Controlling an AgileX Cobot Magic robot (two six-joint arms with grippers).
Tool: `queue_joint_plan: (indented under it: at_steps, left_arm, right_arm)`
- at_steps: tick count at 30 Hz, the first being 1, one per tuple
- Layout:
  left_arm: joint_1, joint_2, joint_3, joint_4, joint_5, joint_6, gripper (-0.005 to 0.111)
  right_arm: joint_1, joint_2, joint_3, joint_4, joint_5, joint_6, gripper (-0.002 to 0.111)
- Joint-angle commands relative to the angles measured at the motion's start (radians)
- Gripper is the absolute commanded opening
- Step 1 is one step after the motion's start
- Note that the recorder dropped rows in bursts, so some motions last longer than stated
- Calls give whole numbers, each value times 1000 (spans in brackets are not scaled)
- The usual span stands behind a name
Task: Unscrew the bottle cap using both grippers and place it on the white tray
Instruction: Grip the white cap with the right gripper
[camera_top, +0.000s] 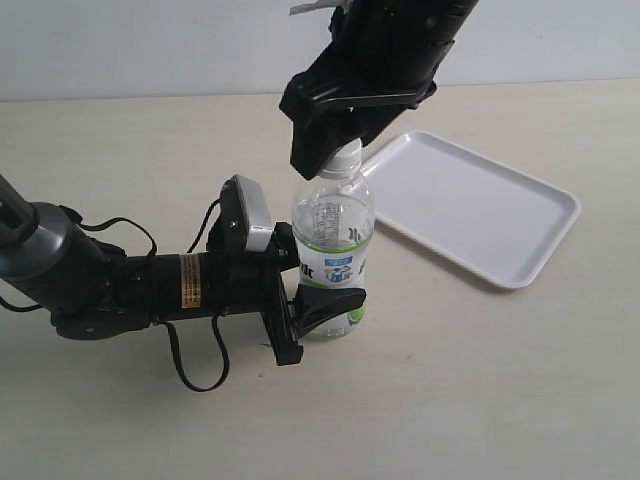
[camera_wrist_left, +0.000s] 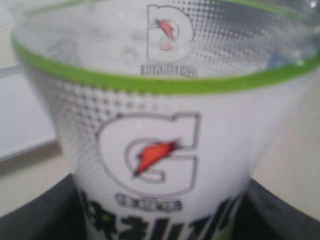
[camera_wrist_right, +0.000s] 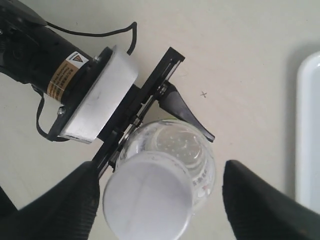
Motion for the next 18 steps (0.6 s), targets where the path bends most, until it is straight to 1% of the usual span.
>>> queue_joint_plan:
  at_steps: [1, 8, 18]
  left_arm:
    - [-1, -1, -3, -22, 15, 9, 0]
    - [-1, -1, -3, -27, 17, 9, 0]
    - [-1, -1, -3, -25, 20, 9, 0]
  right_arm:
    - [1, -29, -6, -8, 2, -24, 65]
    - [1, -31, -6, -8, 5, -24, 63]
    - [1, -29, -6, -15, 37, -36, 63]
